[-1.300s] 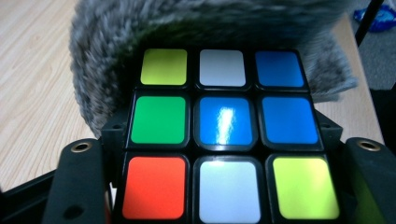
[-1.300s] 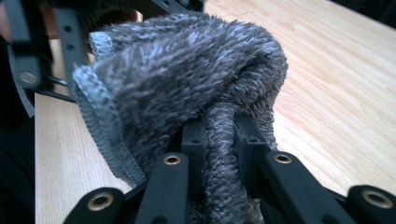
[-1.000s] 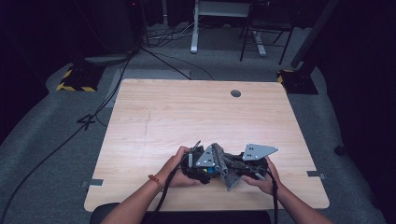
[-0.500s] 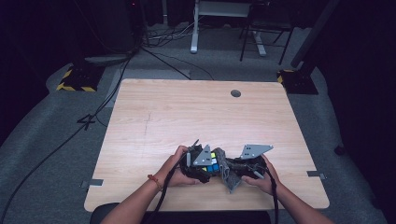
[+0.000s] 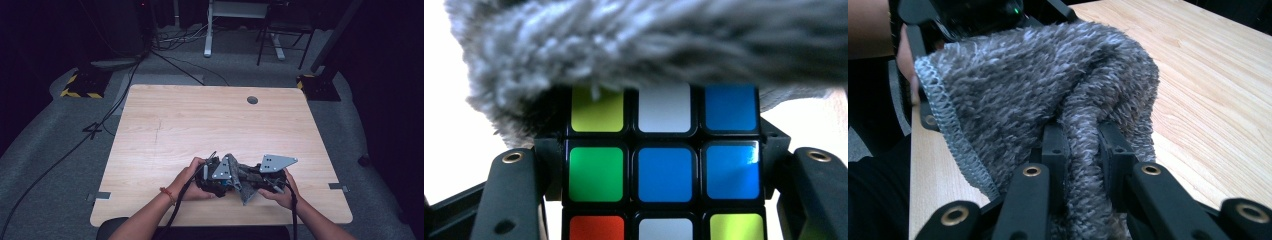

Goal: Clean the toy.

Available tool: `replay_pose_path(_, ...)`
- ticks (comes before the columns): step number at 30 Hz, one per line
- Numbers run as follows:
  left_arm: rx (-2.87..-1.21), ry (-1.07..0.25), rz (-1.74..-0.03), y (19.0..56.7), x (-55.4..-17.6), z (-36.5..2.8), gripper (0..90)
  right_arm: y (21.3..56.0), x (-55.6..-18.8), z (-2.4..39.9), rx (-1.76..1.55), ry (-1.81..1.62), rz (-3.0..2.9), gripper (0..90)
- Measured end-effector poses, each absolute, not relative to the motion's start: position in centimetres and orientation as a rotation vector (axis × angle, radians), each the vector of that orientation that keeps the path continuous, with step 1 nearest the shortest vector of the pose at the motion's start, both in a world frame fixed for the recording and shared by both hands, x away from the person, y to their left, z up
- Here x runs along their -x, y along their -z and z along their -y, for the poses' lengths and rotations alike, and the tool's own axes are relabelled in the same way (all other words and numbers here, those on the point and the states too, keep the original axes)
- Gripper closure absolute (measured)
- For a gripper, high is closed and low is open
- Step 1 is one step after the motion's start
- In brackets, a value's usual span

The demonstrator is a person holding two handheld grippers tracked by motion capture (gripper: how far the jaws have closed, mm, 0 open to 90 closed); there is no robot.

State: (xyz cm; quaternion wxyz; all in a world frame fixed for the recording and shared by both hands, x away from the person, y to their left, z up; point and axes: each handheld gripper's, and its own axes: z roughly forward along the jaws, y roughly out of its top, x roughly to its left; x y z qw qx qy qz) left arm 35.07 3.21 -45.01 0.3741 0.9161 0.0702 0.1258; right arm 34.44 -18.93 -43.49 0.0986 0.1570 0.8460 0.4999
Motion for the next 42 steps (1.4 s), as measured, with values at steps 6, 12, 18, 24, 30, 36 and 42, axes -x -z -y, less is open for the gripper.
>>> replay_pose_path(6, -2.309, -0.324, -0.189, 44.6, -35.1, -3.6, 33.3, 44.1, -35.1, 19.0, -0.494, -1.395, -2.522, 77.2)
replay_pose_path(12, -2.221, -0.316, -0.186, 43.6, -35.1, -4.4, 33.4, 46.7, -36.9, 20.0, -0.635, -1.362, -2.618, 77.2)
replay_pose_path(18, -2.192, -0.283, -0.166, 43.6, -35.0, -4.4, 33.3, 46.8, -36.7, 19.6, -0.604, -1.458, -2.65, 77.2)
replay_pose_path(24, -2.227, -0.301, -0.154, 43.9, -35.0, -4.4, 32.4, 46.5, -36.7, 20.3, -0.618, -1.602, -2.621, 77.4)
replay_pose_path(30, -2.267, -0.319, -0.16, 44.2, -35.0, -4.1, 32.4, 45.5, -36.3, 20.7, -0.596, -1.633, -2.571, 77.4)
replay_pose_path(36, -2.299, -0.339, -0.163, 44.6, -34.9, -3.8, 32.8, 44.9, -35.8, 20.3, -0.548, -1.566, -2.551, 77.4)
replay_pose_path(42, -2.224, -0.307, -0.185, 43.9, -35.1, -4.5, 32.9, 45.7, -36.1, 19.9, -0.586, -1.451, -2.602, 77.3)
